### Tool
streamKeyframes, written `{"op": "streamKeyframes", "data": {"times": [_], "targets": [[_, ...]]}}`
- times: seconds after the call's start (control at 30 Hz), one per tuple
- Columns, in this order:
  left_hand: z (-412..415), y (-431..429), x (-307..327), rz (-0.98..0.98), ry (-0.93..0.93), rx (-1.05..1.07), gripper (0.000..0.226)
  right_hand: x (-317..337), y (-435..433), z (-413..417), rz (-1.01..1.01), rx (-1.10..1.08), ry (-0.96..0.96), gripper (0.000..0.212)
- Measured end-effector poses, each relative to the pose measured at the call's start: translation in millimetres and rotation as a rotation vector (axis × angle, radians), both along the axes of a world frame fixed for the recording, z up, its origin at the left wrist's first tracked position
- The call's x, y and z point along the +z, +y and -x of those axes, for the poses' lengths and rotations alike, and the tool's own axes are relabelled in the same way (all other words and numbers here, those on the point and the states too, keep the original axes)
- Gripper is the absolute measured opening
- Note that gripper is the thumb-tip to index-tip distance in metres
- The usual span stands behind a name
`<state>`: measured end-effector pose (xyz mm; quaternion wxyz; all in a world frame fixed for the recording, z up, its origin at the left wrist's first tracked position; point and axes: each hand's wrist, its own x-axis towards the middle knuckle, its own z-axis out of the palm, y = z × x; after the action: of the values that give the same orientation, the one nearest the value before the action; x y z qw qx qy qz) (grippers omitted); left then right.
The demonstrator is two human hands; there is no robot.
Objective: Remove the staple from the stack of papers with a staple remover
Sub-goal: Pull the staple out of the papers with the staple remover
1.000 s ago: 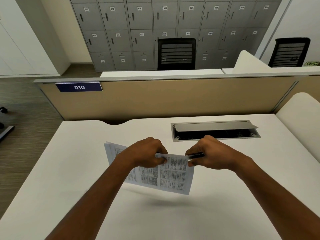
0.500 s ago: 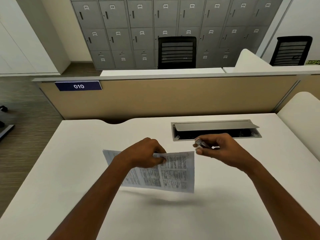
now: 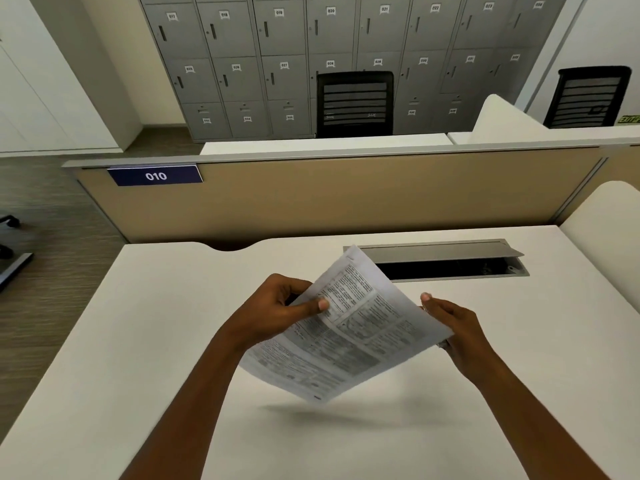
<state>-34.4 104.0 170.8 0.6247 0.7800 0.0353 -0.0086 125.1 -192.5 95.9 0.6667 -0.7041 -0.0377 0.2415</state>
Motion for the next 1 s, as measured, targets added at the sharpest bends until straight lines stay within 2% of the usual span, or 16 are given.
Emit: {"op": "streamKeyframes", "data": {"times": [0.07,0.13,0.23,0.4,0.47,0.57,0.63,0.77,0.9,1.0], "targets": [[4,1,-4,0.078,-0.019,0.042,0.024,-8,1,-4,0.007,-0.019,0.044,0.028],[8,1,-10,0.159,-0.043,0.087,0.027,-18,4,-10,0.015,-0.059,0.082,0.034],[12,-1,-17,0.248,-0.084,0.152,0.033,-32,8,-22,0.012,-0.121,0.103,0.015],[12,-8,-24,0.292,-0.111,0.244,0.037,-48,22,-35,0.034,-0.223,0.033,0.022],[11,-10,-25,0.301,-0.125,0.27,0.037,-57,24,-38,0.157,-0.239,-0.073,0.025],[12,-11,-30,0.329,-0.13,0.287,0.037,-74,27,-39,0.481,-0.233,-0.359,0.022],[12,-11,-35,0.332,-0.125,0.304,0.037,-87,26,-40,0.619,-0.209,-0.495,0.025],[13,-13,-45,0.366,-0.122,0.332,0.037,-109,23,-40,0.829,-0.134,-0.493,0.036],[12,-16,-50,0.397,-0.116,0.343,0.037,-120,21,-39,0.971,-0.09,-0.521,0.035],[11,-18,-51,0.408,-0.11,0.344,0.037,-126,22,-42,0.956,-0.101,-0.51,0.035]]}}
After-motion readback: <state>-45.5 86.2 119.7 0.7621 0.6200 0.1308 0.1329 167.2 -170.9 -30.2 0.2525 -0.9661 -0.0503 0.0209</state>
